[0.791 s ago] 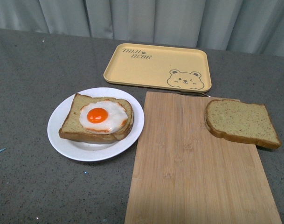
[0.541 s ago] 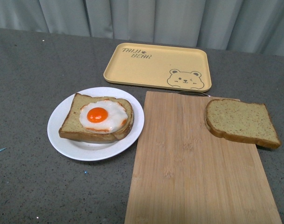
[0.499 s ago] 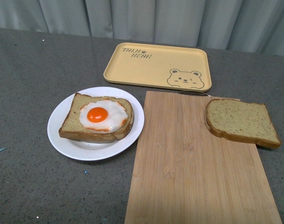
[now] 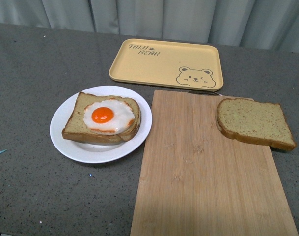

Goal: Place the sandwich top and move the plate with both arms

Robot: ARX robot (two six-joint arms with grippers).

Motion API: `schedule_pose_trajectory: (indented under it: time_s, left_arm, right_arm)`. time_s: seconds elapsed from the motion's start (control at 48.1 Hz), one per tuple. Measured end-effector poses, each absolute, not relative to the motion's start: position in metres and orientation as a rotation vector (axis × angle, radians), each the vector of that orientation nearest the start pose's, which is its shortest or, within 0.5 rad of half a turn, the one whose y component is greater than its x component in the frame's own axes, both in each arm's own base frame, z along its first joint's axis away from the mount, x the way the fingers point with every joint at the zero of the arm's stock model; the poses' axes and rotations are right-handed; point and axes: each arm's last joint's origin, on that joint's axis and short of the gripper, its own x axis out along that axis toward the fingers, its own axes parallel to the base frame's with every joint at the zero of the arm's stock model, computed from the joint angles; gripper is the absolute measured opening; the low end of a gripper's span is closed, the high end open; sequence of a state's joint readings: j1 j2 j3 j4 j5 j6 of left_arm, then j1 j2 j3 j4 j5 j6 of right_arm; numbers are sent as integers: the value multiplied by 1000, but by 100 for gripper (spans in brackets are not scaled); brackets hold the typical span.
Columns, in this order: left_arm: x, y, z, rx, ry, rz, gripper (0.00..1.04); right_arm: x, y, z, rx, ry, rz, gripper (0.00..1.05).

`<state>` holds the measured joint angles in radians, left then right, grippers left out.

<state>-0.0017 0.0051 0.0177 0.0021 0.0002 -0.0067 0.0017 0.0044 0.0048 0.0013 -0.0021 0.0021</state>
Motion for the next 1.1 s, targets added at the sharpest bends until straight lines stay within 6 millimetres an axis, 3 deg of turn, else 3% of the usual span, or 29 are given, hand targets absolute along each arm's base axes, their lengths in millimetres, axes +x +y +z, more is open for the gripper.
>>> schedule_pose_trajectory:
  time_s: [0.853, 0.895, 0.978, 1.103]
  left_arm:
    - [97, 0, 169, -7, -15, -2, 98]
    - [97, 0, 169, -7, -15, -2, 98]
    - [97, 0, 169, -7, -15, 0, 98]
    - [97, 0, 169, -7, -15, -2, 98]
  right_arm:
    - [98, 0, 165, 2, -2, 4, 95]
    - [98, 0, 164, -36, 10, -53, 95]
    - [105, -3, 166, -145, 70, -205, 95]
    - [132, -14, 169, -175, 137, -186, 95]
